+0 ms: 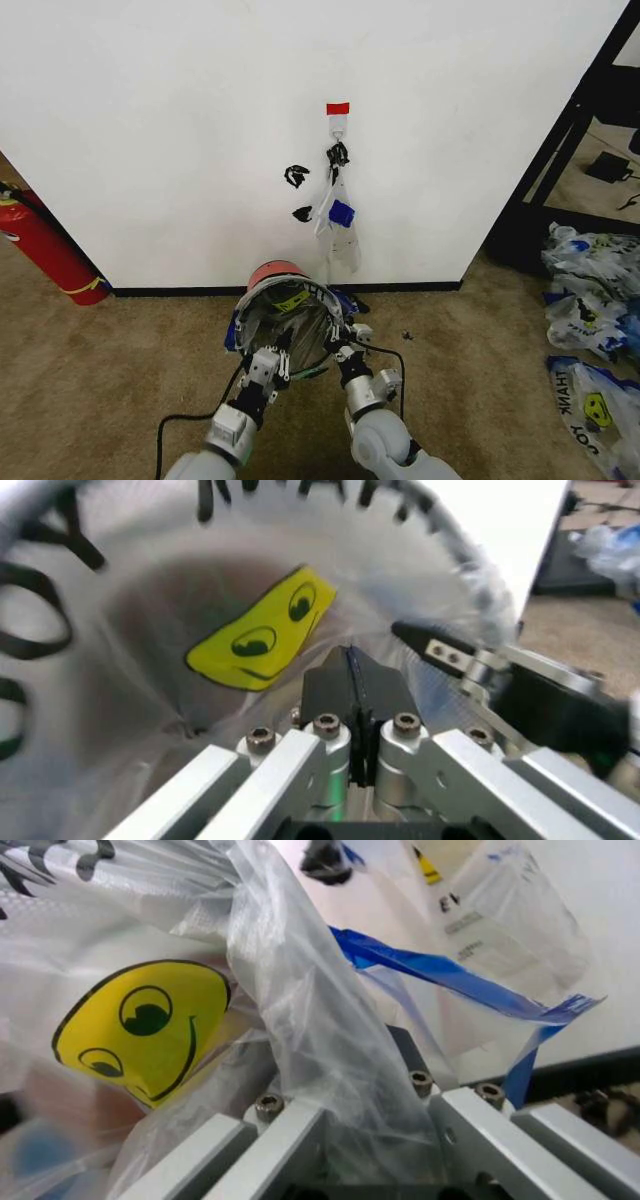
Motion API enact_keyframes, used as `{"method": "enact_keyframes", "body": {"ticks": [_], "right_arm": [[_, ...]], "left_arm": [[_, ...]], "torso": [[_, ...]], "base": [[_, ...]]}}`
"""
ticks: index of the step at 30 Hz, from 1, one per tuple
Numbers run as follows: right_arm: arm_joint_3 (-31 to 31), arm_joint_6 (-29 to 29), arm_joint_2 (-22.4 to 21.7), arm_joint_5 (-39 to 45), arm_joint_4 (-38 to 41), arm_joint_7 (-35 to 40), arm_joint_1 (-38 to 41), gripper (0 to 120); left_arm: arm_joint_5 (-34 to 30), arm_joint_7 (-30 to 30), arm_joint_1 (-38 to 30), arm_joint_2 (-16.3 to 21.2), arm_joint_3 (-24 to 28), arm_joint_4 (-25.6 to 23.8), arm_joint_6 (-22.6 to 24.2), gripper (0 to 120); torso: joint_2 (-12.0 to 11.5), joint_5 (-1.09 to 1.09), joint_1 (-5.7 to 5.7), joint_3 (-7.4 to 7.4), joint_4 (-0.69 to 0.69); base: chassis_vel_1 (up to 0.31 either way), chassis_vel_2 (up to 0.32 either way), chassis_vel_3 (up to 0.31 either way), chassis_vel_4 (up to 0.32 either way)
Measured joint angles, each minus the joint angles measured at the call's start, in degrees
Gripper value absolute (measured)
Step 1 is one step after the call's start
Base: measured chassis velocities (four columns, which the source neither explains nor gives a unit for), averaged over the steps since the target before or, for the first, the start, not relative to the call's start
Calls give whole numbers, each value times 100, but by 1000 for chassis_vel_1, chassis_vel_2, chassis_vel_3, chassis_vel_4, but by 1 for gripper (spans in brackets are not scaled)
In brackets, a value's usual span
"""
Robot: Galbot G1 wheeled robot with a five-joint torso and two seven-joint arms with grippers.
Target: Pick up the garbage bag from the wall and place it over the trash bin.
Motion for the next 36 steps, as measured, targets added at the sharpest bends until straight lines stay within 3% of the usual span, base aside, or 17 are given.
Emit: {"method": "enact_keyframes", "body": {"ticks": [5, 10, 19, 25, 30, 36], "right_arm": [[-39, 168, 126, -194, -69, -151, -57, 0], [-87, 240, 223, -334, -74, -248, -151, 0], [-115, 290, 251, -500, 13, -301, -348, 0], [-106, 290, 248, -506, 46, -287, -398, 0], [-105, 286, 261, -514, 38, -261, -407, 0], [-103, 222, 383, -511, -99, -40, -293, 0]], "left_arm": [[-524, -702, -598, -243, 272, 335, 598, 0], [-525, -1009, -1033, -337, 376, 815, 857, 0], [-218, -1248, -1814, -294, 388, 1759, 874, 0], [-198, -1261, -2114, -248, 393, 2063, 865, 0], [-204, -1234, -1979, -238, 411, 1959, 845, 0], [-215, -917, -1357, -147, 454, 1309, 768, 0]], "torso": [[0, 1, 0, 0, -1], [0, 2, 0, 0, 0], [0, -2, 0, 0, 0], [0, -4, 0, 0, 1], [0, -5, 0, 0, 0], [0, -5, 0, -1, -1]], "base": [[0, 0, 0, 0], [0, 0, 0, 0], [0, 0, 0, 0], [0, 0, 0, 0], [0, 0, 0, 0], [0, 0, 0, 0]]}}
